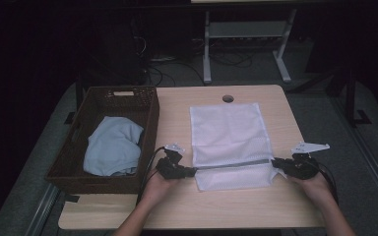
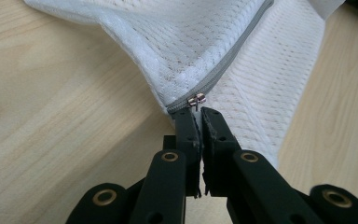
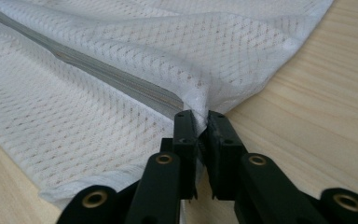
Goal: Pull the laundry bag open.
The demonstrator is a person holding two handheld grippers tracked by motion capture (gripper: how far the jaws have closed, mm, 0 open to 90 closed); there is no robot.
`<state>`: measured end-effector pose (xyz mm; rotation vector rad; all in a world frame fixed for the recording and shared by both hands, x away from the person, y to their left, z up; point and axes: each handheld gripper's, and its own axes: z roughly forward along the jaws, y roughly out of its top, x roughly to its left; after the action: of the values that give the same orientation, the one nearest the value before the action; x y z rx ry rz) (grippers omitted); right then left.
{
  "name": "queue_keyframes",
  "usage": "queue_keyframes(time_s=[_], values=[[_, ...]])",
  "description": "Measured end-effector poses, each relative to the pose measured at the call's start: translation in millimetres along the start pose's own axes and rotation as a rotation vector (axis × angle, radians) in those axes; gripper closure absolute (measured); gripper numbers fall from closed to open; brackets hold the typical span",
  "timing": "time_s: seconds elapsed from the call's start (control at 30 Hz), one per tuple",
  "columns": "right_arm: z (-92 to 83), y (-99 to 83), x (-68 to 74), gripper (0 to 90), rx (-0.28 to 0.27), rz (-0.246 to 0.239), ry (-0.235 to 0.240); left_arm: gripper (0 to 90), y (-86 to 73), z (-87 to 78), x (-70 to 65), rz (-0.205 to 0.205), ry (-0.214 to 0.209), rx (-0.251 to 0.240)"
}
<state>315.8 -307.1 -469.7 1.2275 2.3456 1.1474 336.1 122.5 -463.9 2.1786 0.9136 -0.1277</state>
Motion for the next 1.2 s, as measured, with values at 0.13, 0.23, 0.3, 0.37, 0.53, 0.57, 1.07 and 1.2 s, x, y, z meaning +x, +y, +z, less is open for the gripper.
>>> queue_keyframes(time_s=[0.13, 0.23, 0.3, 0.37, 0.53, 0.57, 1.07, 1.2], values=[[-1.4, 0.1, 0.4, 69.3, -0.013, 0.001, 0.013, 80.0, -0.1, -0.4, -2.7, 0.051, 0.065, 0.004], [-3.1, 1.0, 2.4, 62.2, -0.025, -0.002, 0.035, 72.1, 0.8, -3.6, -5.3, 0.067, 0.085, -0.02], [-4.3, 2.2, 4.7, 57.4, -0.034, -0.012, 0.039, 64.4, 1.5, -5.6, -7.2, 0.081, 0.097, -0.037], [-6.2, 3.6, 7.1, 53.0, -0.045, -0.016, 0.047, 56.1, 2.4, -7.3, -8.9, 0.092, 0.108, -0.041], [-8.2, 5.5, 14.2, 42.6, -0.055, -0.028, 0.092, 39.6, 4.9, -11.4, -14.5, 0.134, 0.109, -0.048], [-8.4, 6.0, 16.0, 41.4, -0.055, -0.034, 0.097, 36.2, 4.9, -11.3, -15.8, 0.143, 0.116, -0.051], [3.2, 12.2, 54.1, 28.7, -0.018, -0.126, 0.211, 15.7, 8.9, -12.7, -25.3, 0.205, 0.131, -0.032], [6.8, 13.2, 63.4, 28.3, -0.009, -0.136, 0.237, 14.6, 10.2, -14.6, -26.6, 0.201, 0.125, -0.027]])
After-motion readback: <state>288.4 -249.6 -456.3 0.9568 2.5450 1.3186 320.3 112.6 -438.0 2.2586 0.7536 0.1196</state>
